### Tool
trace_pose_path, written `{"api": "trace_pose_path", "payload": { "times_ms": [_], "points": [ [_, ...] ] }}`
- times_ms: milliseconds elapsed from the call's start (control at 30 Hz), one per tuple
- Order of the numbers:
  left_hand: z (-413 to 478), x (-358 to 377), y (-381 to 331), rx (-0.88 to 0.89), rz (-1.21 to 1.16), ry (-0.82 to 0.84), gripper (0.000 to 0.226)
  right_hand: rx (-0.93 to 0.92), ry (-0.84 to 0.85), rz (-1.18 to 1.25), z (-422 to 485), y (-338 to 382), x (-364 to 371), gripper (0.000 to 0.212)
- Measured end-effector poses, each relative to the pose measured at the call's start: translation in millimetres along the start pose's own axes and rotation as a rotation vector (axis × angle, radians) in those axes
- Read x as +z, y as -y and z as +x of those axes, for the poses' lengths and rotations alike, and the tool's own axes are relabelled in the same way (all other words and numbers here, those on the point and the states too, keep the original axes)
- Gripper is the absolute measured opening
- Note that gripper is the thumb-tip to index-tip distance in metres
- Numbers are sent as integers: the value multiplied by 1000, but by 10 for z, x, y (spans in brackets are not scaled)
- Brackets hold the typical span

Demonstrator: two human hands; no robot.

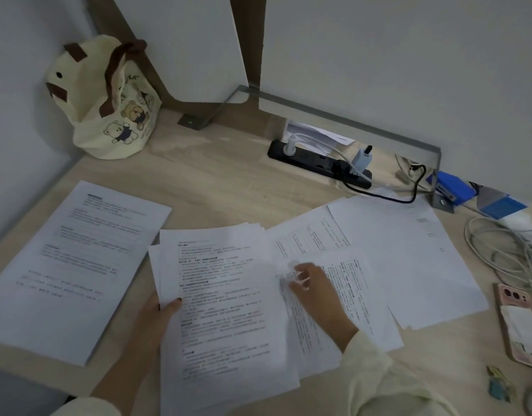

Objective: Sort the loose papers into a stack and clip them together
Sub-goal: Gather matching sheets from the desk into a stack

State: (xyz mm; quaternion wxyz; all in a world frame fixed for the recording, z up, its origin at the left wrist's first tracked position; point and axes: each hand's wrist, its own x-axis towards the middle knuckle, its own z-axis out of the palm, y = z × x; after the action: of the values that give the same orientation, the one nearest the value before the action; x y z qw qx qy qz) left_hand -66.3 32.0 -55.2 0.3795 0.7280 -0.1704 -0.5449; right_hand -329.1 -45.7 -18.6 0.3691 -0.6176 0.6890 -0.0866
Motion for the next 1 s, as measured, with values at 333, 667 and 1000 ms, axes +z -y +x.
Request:
{"api": "trace_pose_path", "payload": {
  "times_ms": [333,667,1000],
  "points": [
    [-22,-18,19,-2,2,9,33,-223,212,-674,553,-107,-349,73],
    [-14,6,34,-4,-1,-34,32,-247,150,-694,551,-157,-391,77],
    [-51,12,15,8,35,-21,28,-260,142,-679,580,-238,-386,79]
  ]
}}
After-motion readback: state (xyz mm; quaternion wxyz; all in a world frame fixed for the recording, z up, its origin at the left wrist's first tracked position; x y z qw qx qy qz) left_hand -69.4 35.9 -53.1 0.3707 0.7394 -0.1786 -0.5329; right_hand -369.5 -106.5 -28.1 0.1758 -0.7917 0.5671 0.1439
